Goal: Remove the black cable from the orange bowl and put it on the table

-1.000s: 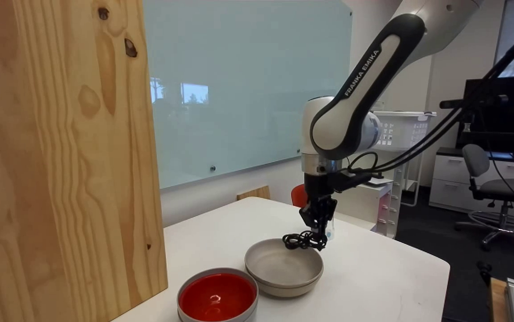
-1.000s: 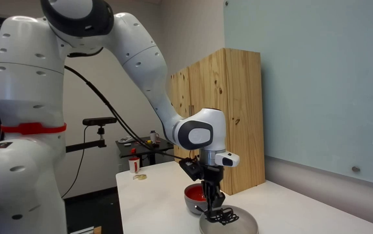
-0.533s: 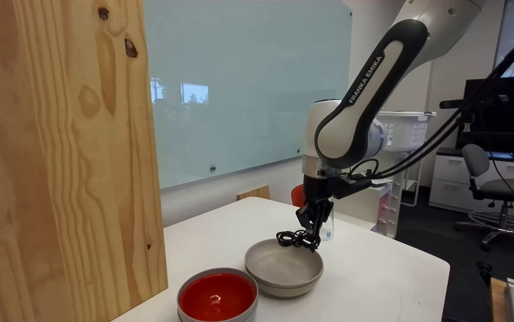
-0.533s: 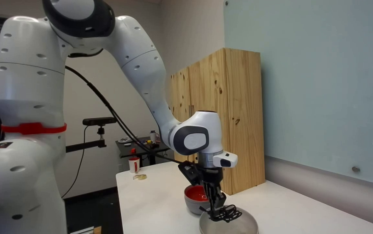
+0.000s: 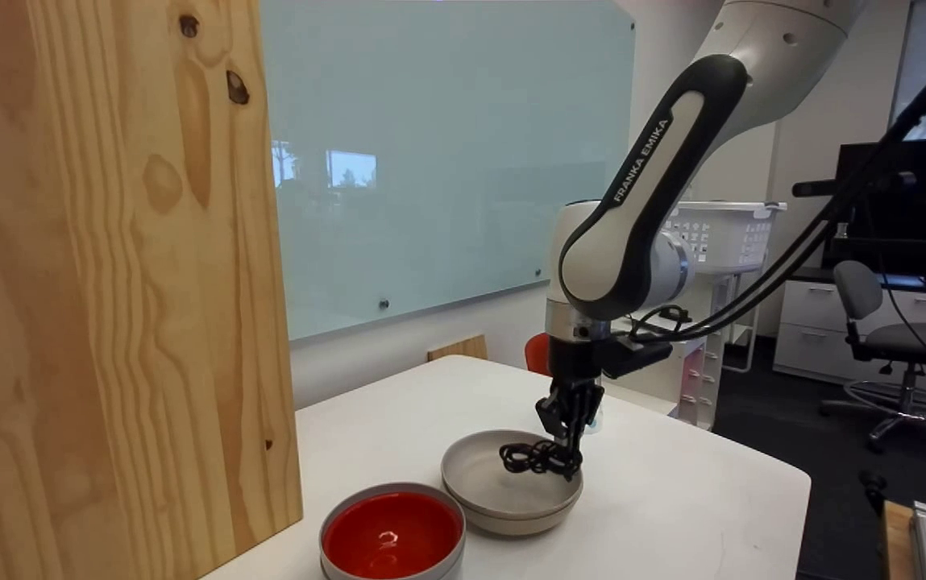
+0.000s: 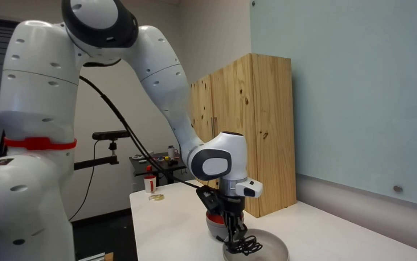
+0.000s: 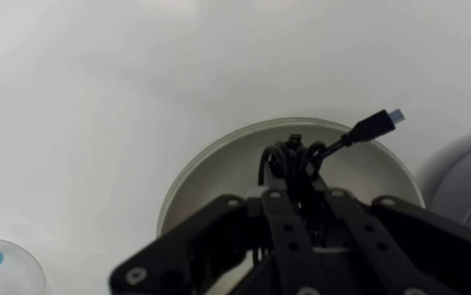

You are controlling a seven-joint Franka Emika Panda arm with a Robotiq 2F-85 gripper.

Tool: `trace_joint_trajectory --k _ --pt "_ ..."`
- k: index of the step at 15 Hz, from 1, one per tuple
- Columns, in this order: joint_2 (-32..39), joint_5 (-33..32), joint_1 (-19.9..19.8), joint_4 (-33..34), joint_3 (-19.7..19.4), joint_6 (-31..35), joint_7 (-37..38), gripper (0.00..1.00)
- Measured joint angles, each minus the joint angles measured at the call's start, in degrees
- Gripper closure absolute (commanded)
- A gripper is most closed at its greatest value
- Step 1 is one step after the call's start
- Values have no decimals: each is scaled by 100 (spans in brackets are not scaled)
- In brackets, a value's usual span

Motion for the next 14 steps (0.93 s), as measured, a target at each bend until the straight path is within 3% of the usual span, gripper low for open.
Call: trace_joint_trajectory --k 6,14 --pt "261 11 -283 18 -64 212 -311 96" --pt "269 -52 -333 242 -120 439 -391 96"
